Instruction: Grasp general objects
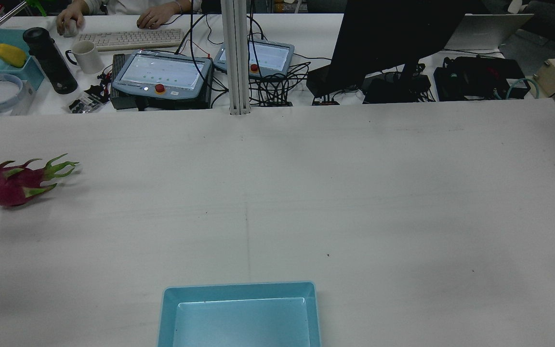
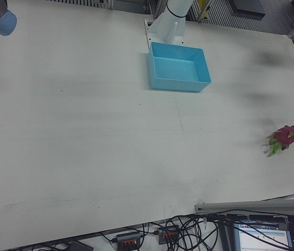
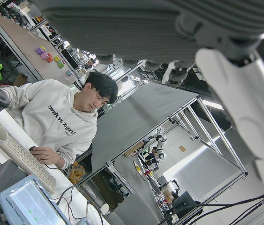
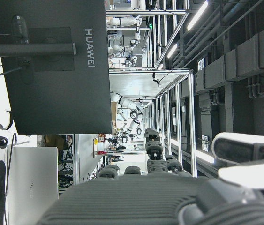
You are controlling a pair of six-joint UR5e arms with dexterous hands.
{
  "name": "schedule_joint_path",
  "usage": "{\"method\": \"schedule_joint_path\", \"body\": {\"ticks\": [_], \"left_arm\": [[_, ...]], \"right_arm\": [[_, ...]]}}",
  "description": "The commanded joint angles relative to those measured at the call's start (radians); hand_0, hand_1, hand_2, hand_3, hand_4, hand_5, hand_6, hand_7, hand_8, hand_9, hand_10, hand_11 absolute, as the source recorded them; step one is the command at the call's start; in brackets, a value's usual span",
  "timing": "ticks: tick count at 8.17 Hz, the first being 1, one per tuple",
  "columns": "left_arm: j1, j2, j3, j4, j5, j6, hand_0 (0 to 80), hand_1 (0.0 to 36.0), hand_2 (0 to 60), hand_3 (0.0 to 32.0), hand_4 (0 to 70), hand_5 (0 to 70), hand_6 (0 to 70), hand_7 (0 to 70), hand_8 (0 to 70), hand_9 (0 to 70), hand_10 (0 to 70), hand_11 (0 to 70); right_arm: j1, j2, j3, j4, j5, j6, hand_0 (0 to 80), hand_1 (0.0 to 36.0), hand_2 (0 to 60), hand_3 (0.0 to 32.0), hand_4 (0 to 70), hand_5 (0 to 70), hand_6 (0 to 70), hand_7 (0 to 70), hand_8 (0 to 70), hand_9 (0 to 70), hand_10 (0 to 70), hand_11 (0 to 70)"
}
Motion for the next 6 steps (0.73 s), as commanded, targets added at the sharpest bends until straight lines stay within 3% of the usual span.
{"method": "schedule_joint_path", "body": {"ticks": [1, 2, 3, 4, 5, 6], "left_arm": [[-0.023, -0.055, -0.049, 0.116, 0.05, 0.142, 59.3, 26.6, 11.8, 2.2, 2.5, 0.0, 0.0, 0.8, 0.0, 0.0, 0.0, 0.0], [-0.022, -0.105, -0.089, 0.248, 0.05, 0.268, 59.3, 26.6, 11.5, 1.4, 2.2, 0.0, 0.0, 0.9, 0.0, 0.0, 0.0, 0.0], [-0.002, -0.217, -0.091, 0.423, 0.05, 0.452, 60.2, 27.5, 11.8, 0.4, 1.8, 0.0, 0.0, 1.1, 0.0, 0.0, 0.0, 0.0], [-0.005, -0.292, -0.077, 0.519, 0.048, 0.604, 60.4, 28.6, 12.4, 0.0, 0.1, 0.0, 0.0, 0.2, 0.0, 0.0, 0.0, 0.0], [-0.002, -0.304, -0.012, 0.547, 0.048, 0.669, 61.0, 29.3, 12.7, 0.0, 0.0, 0.0, 0.0, 0.0, 0.0, 0.0, 0.0, 0.0], [0.009, -0.286, 0.027, 0.506, 0.046, 0.676, 59.9, 28.4, 10.9, 1.8, 0.0, 0.0, 0.0, 0.0, 0.0, 0.0, 0.0, 0.0]], "right_arm": [[0.001, 0.0, 0.0, -0.001, 0.0, 0.0, 0.0, 0.0, 0.0, 0.0, 0.0, 0.0, 0.0, 0.0, 0.0, 0.0, 0.0, 0.0], [0.001, 0.0, 0.0, 0.0, 0.0, 0.0, 0.0, 0.0, 0.0, 0.0, 0.0, 0.0, 0.0, 0.0, 0.0, 0.0, 0.0, 0.0], [0.001, 0.0, 0.0, 0.0, 0.0, 0.0, 0.0, 0.0, 0.0, 0.0, 0.0, 0.0, 0.0, 0.0, 0.0, 0.0, 0.0, 0.0], [0.0, 0.0, -0.001, -0.001, 0.0, 0.0, 0.0, 0.0, 0.0, 0.0, 0.0, 0.0, 0.0, 0.0, 0.0, 0.0, 0.0, 0.0], [0.0, 0.0, 0.0, 0.0, 0.0, 0.0, 0.0, 0.0, 0.0, 0.0, 0.0, 0.0, 0.0, 0.0, 0.0, 0.0, 0.0, 0.0], [0.001, 0.0, 0.0, -0.001, 0.0, 0.0, 0.0, 0.0, 0.0, 0.0, 0.0, 0.0, 0.0, 0.0, 0.0, 0.0, 0.0, 0.0]]}}
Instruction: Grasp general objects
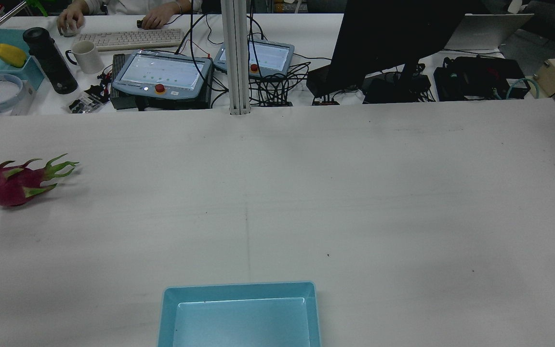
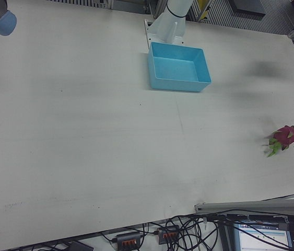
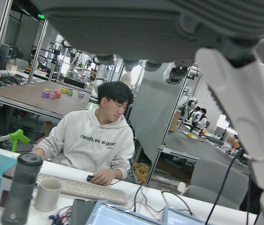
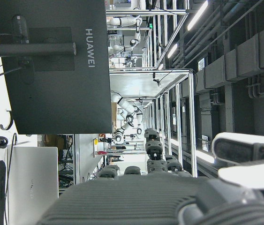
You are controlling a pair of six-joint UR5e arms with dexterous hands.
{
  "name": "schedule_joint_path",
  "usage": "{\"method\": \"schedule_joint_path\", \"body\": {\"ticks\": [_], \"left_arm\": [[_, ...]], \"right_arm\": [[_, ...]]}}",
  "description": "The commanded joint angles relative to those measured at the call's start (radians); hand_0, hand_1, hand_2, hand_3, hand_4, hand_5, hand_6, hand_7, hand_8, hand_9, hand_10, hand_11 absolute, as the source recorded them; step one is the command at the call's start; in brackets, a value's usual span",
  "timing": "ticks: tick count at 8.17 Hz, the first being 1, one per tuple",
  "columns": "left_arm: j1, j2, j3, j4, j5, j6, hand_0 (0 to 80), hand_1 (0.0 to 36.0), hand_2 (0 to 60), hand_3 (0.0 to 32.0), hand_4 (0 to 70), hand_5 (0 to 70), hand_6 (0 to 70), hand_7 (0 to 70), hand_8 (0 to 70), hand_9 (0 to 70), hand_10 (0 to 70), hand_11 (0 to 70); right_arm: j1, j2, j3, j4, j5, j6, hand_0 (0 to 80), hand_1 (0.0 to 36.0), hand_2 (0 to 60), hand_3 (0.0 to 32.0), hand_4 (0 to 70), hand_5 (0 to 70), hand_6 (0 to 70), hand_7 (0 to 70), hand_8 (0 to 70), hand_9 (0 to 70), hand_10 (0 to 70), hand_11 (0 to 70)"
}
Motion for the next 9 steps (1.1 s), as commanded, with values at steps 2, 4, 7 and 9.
{"method": "schedule_joint_path", "body": {"ticks": [2, 4, 7, 9], "left_arm": [[0.09, 0.014, 0.195, -0.058, -0.014, 0.12, 60.0, 28.1, 9.8, 4.0, 0.0, 0.0, 0.0, 0.0, 0.0, 0.0, 0.0, 0.0], [0.135, 0.086, 0.217, -0.115, -0.063, 0.106, 62.1, 29.5, 10.4, 3.2, 0.0, 0.0, 0.0, 1.0, 0.0, 0.0, 0.0, 1.6], [0.265, 0.103, 0.355, -0.173, -0.088, 0.017, 59.9, 27.7, 8.0, 0.8, 0.0, 0.0, 0.0, 0.0, 0.0, 0.0, 0.0, 0.0], [0.296, 0.109, 0.36, -0.167, -0.143, 0.016, 57.9, 26.0, 7.2, 0.0, 0.0, 0.0, 0.0, 0.0, 0.0, 0.0, 0.0, 0.0]], "right_arm": [[-0.001, 0.0, 0.0, 0.001, 0.0, 0.0, 0.0, 0.0, 0.0, 0.0, 0.0, 0.0, 0.0, 0.0, 0.0, 0.0, 0.0, 0.0], [-0.001, 0.0, 0.0, 0.001, 0.0, 0.0, 0.0, 0.0, 0.0, 0.0, 0.0, 0.0, 0.0, 0.0, 0.0, 0.0, 0.0, 0.0], [-0.001, 0.0, -0.001, 0.001, 0.0, 0.0, 0.0, 0.0, 0.0, 0.0, 0.0, 0.0, 0.0, 0.0, 0.0, 0.0, 0.0, 0.0], [-0.001, 0.0, -0.001, 0.001, 0.0, 0.0, 0.0, 0.0, 0.0, 0.0, 0.0, 0.0, 0.0, 0.0, 0.0, 0.0, 0.0, 0.0]]}}
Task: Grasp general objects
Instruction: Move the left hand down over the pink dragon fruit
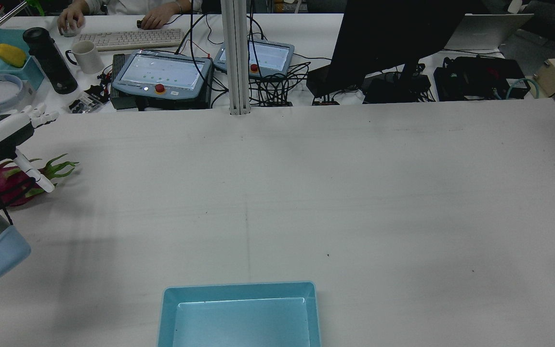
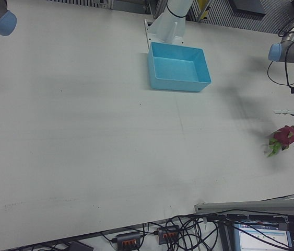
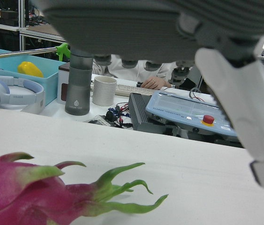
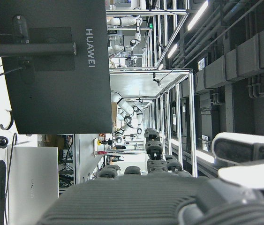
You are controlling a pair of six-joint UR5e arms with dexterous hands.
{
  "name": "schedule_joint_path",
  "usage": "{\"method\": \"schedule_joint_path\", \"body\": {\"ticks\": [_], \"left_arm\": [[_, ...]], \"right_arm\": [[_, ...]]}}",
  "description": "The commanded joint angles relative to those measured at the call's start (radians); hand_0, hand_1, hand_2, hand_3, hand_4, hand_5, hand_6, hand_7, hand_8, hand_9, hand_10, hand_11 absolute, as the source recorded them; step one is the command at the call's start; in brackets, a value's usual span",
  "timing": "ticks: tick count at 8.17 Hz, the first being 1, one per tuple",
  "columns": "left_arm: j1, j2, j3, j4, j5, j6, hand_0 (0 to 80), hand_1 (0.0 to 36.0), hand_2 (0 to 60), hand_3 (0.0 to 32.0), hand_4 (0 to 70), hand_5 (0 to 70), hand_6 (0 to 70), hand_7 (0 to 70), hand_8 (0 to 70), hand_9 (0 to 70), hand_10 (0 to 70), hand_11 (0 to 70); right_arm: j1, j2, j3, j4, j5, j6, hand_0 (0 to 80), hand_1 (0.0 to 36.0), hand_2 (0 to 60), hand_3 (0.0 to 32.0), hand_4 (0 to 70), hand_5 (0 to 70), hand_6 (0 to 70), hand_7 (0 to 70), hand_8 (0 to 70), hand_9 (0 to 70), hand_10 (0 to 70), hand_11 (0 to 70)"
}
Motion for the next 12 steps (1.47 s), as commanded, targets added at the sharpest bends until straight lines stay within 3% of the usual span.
{"method": "schedule_joint_path", "body": {"ticks": [1, 2, 4, 6, 7, 10, 12], "left_arm": [[0.039, 0.008, 0.021, 0.015, -0.063, -0.013, 57.4, 26.3, 8.8, 0.0, 0.0, 0.0, 0.0, 0.0, 0.0, 0.0, 0.0, 0.0], [0.04, 0.008, 0.024, 0.058, -0.123, -0.014, 56.6, 25.9, 9.6, 0.2, 0.0, 0.0, 0.0, 0.0, 0.0, 0.0, 0.0, 0.0], [0.042, 0.008, 0.051, 0.081, -0.172, -0.031, 56.3, 26.0, 10.9, 0.0, 0.0, 0.0, 0.0, 0.0, 0.0, 0.0, 0.0, 0.0], [0.074, 0.006, 0.152, 0.046, -0.182, -0.108, 56.2, 25.6, 9.5, 0.6, 0.0, 0.0, 0.0, 0.0, 0.0, 0.0, 0.0, 0.0], [0.123, 0.006, 0.16, 0.041, -0.192, -0.122, 56.6, 26.0, 9.5, 1.0, 0.0, 0.0, 0.0, 0.0, 0.0, 0.0, 0.0, 0.0], [0.114, 0.009, 0.197, 0.047, -0.217, -0.212, 57.8, 26.9, 9.5, 2.6, 0.0, 0.0, 0.0, 0.0, 0.0, 0.0, 0.0, 0.0], [0.111, 0.011, 0.218, 0.043, -0.217, -0.225, 58.9, 27.8, 10.6, 4.8, 0.0, 0.0, 0.0, 0.0, 0.0, 0.0, 0.0, 0.9]], "right_arm": [[0.0, 0.0, -0.001, -0.001, 0.0, 0.0, 0.0, 0.0, 0.0, 0.0, 0.0, 0.0, 0.0, 0.0, 0.0, 0.0, 0.0, 0.0], [0.0, 0.0, -0.001, 0.001, 0.0, 0.0, 0.0, 0.0, 0.0, 0.0, 0.0, 0.0, 0.0, 0.0, 0.0, 0.0, 0.0, 0.0], [0.0, 0.0, -0.001, 0.001, 0.0, 0.0, 0.0, 0.0, 0.0, 0.0, 0.0, 0.0, 0.0, 0.0, 0.0, 0.0, 0.0, 0.0], [0.0, 0.0, -0.001, -0.001, 0.0, 0.0, 0.0, 0.0, 0.0, 0.0, 0.0, 0.0, 0.0, 0.0, 0.0, 0.0, 0.0, 0.0], [0.0, 0.0, -0.001, 0.001, 0.0, 0.0, 0.0, 0.0, 0.0, 0.0, 0.0, 0.0, 0.0, 0.0, 0.0, 0.0, 0.0, 0.0], [0.0, 0.0, -0.001, 0.001, 0.0, 0.0, 0.0, 0.0, 0.0, 0.0, 0.0, 0.0, 0.0, 0.0, 0.0, 0.0, 0.0, 0.0], [0.0, 0.0, -0.001, 0.001, 0.0, 0.0, 0.0, 0.0, 0.0, 0.0, 0.0, 0.0, 0.0, 0.0, 0.0, 0.0, 0.0, 0.0]]}}
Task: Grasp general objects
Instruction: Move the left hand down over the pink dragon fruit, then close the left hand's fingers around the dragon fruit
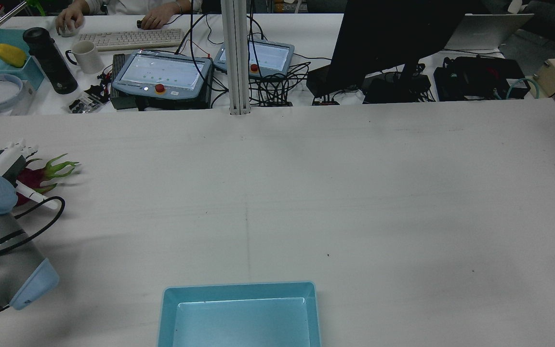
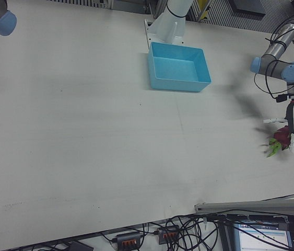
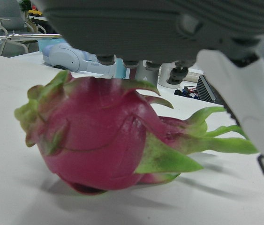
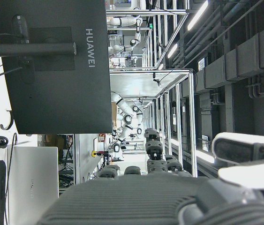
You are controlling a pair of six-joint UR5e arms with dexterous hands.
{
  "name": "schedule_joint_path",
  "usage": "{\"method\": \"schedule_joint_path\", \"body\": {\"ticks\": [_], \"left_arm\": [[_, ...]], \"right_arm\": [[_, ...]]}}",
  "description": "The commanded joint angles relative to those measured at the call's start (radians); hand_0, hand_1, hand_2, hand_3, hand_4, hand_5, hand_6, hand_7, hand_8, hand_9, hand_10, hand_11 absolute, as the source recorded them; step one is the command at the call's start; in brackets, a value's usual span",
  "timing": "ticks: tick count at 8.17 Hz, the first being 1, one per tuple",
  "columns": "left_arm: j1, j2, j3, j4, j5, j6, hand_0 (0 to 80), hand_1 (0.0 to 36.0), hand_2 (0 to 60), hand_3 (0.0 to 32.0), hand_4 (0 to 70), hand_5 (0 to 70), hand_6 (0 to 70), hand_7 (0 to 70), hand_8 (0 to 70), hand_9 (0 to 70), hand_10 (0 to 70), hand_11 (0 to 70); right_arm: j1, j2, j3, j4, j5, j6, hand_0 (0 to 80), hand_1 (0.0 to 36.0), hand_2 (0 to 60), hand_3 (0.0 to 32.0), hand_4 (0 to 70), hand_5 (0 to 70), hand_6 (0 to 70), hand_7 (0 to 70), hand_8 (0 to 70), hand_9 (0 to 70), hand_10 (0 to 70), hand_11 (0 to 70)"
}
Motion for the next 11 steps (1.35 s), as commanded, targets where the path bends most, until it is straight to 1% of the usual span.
{"method": "schedule_joint_path", "body": {"ticks": [1, 2, 3, 4, 5, 6, 7, 9, 10, 11], "left_arm": [[0.007, 0.008, 0.051, -0.005, -0.002, -0.018, 59.3, 28.4, 11.4, 4.4, 0.0, 0.0, 0.0, 0.4, 0.0, 0.0, 0.0, 1.2], [0.009, 0.008, 0.067, -0.005, -0.002, -0.014, 59.5, 28.7, 12.0, 4.2, 0.0, 0.0, 0.0, 0.5, 0.0, 0.0, 0.0, 1.2], [0.009, 0.007, 0.067, 0.015, -0.005, -0.011, 61.2, 30.5, 14.4, 4.8, 0.0, 0.0, 0.0, 1.0, 0.0, 0.0, 0.0, 1.2], [0.008, 0.0, 0.065, 0.054, -0.037, -0.011, 62.5, 32.2, 17.0, 4.6, 0.0, 0.0, 0.0, 1.5, 0.0, 0.0, 0.0, 1.7], [0.006, -0.003, 0.065, 0.058, -0.045, -0.011, 62.6, 32.7, 19.1, 5.0, 0.0, 0.0, 0.0, 2.1, 0.0, 0.0, 0.0, 2.3], [0.006, -0.009, 0.067, 0.064, -0.059, -0.012, 64.0, 34.3, 21.2, 5.6, 0.0, 0.0, 0.0, 2.0, 0.0, 0.0, 0.0, 2.5], [0.006, -0.023, 0.067, 0.075, -0.068, -0.014, 64.2, 34.6, 21.6, 6.0, 0.0, 0.0, 0.0, 1.4, 0.0, 0.0, 0.0, 2.3], [0.006, -0.076, 0.074, 0.111, -0.074, -0.014, 68.8, 35.8, 21.5, 6.4, 0.0, 0.0, 0.0, 1.7, 0.0, 0.0, 0.0, 2.6], [0.006, -0.085, 0.12, 0.109, -0.085, -0.014, 69.8, 36.0, 22.0, 6.0, 0.0, 0.0, 0.0, 1.8, 0.0, 0.0, 0.0, 2.7], [0.006, -0.084, 0.146, 0.107, -0.089, -0.014, 70.4, 36.0, 22.6, 5.6, 0.0, 0.0, 0.0, 1.8, 0.0, 0.0, 0.0, 3.1]], "right_arm": [[0.001, 0.0, 0.002, 0.0, 0.0, 0.0, 0.0, 0.0, 0.0, 0.0, 0.0, 0.0, 0.0, 0.0, 0.0, 0.0, 0.0, 0.0], [0.0, 0.0, 0.002, -0.001, 0.0, 0.0, 0.0, 0.0, 0.0, 0.0, 0.0, 0.0, 0.0, 0.0, 0.0, 0.0, 0.0, 0.0], [0.0, 0.0, 0.0, 0.0, 0.0, 0.0, 0.0, 0.0, 0.0, 0.0, 0.0, 0.0, 0.0, 0.0, 0.0, 0.0, 0.0, 0.0], [0.0, 0.0, 0.0, 0.0, 0.0, 0.0, 0.0, 0.0, 0.0, 0.0, 0.0, 0.0, 0.0, 0.0, 0.0, 0.0, 0.0, 0.0], [0.0, 0.0, 0.002, 0.0, 0.0, 0.0, 0.0, 0.0, 0.0, 0.0, 0.0, 0.0, 0.0, 0.0, 0.0, 0.0, 0.0, 0.0], [0.001, 0.0, 0.0, 0.0, 0.0, 0.0, 0.0, 0.0, 0.0, 0.0, 0.0, 0.0, 0.0, 0.0, 0.0, 0.0, 0.0, 0.0], [0.0, 0.0, 0.0, 0.0, 0.0, 0.0, 0.0, 0.0, 0.0, 0.0, 0.0, 0.0, 0.0, 0.0, 0.0, 0.0, 0.0, 0.0], [0.0, 0.0, 0.002, -0.001, 0.0, 0.0, 0.0, 0.0, 0.0, 0.0, 0.0, 0.0, 0.0, 0.0, 0.0, 0.0, 0.0, 0.0], [0.0, 0.0, 0.002, 0.0, 0.0, 0.0, 0.0, 0.0, 0.0, 0.0, 0.0, 0.0, 0.0, 0.0, 0.0, 0.0, 0.0, 0.0], [0.0, 0.0, 0.0, -0.001, 0.0, 0.0, 0.0, 0.0, 0.0, 0.0, 0.0, 0.0, 0.0, 0.0, 0.0, 0.0, 0.0, 0.0]]}}
